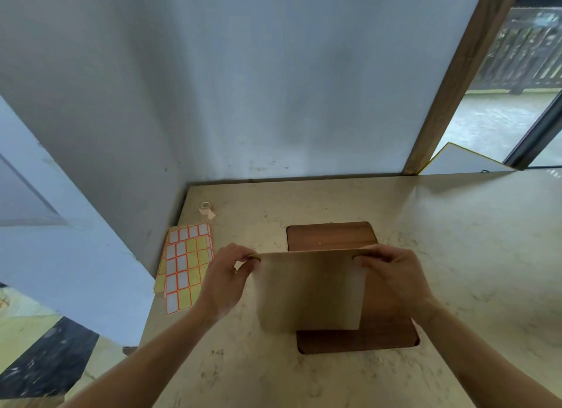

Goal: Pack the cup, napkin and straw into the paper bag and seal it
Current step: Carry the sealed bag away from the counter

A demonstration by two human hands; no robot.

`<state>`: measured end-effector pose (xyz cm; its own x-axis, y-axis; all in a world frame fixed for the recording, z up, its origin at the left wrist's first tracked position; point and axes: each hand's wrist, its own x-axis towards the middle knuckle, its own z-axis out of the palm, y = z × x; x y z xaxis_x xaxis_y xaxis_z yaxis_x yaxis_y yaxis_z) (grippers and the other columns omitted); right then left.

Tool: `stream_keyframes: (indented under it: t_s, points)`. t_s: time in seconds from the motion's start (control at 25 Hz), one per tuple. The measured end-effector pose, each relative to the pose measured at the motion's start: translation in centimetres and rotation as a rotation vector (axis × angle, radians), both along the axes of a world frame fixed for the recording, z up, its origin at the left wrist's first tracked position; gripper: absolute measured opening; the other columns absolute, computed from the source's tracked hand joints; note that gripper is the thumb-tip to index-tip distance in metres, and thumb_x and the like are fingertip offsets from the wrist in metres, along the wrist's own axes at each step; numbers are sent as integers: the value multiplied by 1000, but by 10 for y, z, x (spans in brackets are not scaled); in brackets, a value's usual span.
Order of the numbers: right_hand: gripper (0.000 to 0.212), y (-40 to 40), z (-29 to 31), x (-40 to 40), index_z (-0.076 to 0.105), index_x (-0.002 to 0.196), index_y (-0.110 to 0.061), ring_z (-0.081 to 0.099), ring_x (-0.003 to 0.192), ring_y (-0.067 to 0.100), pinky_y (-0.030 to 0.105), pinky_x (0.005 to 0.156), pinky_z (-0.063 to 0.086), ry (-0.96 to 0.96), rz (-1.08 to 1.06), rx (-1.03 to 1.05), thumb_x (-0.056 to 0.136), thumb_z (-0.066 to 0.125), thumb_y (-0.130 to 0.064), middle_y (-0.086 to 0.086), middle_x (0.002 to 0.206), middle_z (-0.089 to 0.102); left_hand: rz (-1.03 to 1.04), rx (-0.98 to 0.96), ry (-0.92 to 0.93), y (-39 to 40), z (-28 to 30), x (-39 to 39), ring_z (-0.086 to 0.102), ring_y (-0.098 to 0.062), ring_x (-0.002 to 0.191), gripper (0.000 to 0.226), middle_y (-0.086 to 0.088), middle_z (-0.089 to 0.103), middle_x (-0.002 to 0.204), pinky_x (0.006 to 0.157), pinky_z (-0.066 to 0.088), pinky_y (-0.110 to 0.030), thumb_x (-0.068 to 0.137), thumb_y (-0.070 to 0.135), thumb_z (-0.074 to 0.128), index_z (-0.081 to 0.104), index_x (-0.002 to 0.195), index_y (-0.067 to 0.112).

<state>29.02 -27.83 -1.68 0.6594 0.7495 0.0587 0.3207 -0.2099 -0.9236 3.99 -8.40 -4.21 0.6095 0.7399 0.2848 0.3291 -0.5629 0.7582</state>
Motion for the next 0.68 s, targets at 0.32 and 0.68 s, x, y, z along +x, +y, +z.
stream_keyframes:
  t_s: [0.32, 0.68]
  points:
    - [19, 25, 55, 19, 78, 83, -29, 71, 84, 10, 19, 77, 53, 125, 26, 225, 77, 77, -11, -3, 85, 77, 38, -79, -177, 14, 61, 20, 56, -2, 88, 22, 11, 62, 92, 70, 38, -10, 92, 11, 61, 60, 89, 33]
    - [17, 29, 82, 28, 76, 90, -23, 70, 81, 3, 11, 72, 52, 93, 145, 308, 79, 75, -10, -9, 84, 77, 144, -69, -204, -6, 91, 16, 57, -12, 86, 6, 3, 65, 95, 70, 41, -15, 95, 18, 59, 62, 95, 23]
